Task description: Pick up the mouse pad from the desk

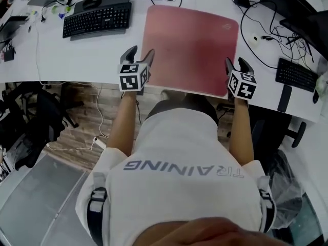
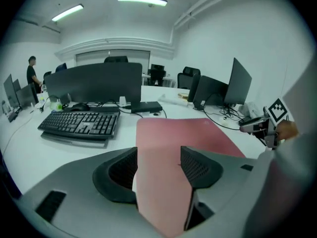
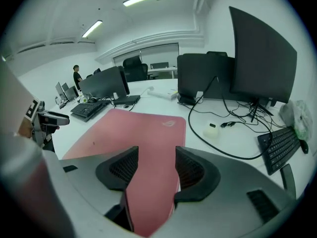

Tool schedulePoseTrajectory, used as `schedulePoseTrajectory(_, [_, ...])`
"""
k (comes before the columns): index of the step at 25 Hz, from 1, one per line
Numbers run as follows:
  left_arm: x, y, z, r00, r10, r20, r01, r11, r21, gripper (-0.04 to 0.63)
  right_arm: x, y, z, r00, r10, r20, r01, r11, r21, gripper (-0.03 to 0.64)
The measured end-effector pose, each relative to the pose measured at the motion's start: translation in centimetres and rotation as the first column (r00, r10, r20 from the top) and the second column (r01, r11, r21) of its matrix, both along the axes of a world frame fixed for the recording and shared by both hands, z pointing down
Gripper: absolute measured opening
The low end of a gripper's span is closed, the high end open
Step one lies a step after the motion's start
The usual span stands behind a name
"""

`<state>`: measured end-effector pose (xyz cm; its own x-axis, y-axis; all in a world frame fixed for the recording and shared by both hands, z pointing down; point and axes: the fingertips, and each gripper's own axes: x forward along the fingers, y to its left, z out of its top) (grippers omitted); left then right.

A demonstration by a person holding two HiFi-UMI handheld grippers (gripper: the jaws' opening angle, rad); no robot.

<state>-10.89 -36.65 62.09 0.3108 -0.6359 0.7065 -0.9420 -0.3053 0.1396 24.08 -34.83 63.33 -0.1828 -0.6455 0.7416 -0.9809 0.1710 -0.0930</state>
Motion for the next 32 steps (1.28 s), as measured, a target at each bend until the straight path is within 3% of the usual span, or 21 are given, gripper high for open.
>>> schedulePoseTrajectory(8, [0.2,-2.1,7.3,0.997,-0.018,0.076,0.029,0.989,-0.147,0.305,1.0,0.3,8.2,0.996,0.072,-0.047,-0.076,0.992,-0.104,0.322])
schedulePoseTrajectory(13, [-0.8,-1.7,10.9,0.989,-0.024,0.143,0.055,0.975,-0.215,0.310,0.5,0.6,10.1,0.996,0.069,-0.054,-0.076,0.987,-0.144,0.322])
schedulePoseTrajectory(23, [-0.1,-1.2,11.5,0.990,-0.066,0.122,0.090,0.974,-0.206,0.275,1.0,1.0,10.1,0.990,0.139,-0.036,-0.143,0.982,-0.126,0.319])
schedulePoseTrajectory(29, [-0.5,-1.3,11.5,0.985,-0.073,0.159,0.107,0.969,-0.222,0.308,1.3,0.9,10.4,0.987,0.157,-0.024,-0.159,0.979,-0.124,0.328])
schedulePoseTrajectory(32, [-0.2,-1.4,11.5,0.989,-0.089,0.121,0.114,0.969,-0.220,0.308,1.5,1.0,10.2,0.988,0.153,-0.031,-0.155,0.981,-0.116,0.326])
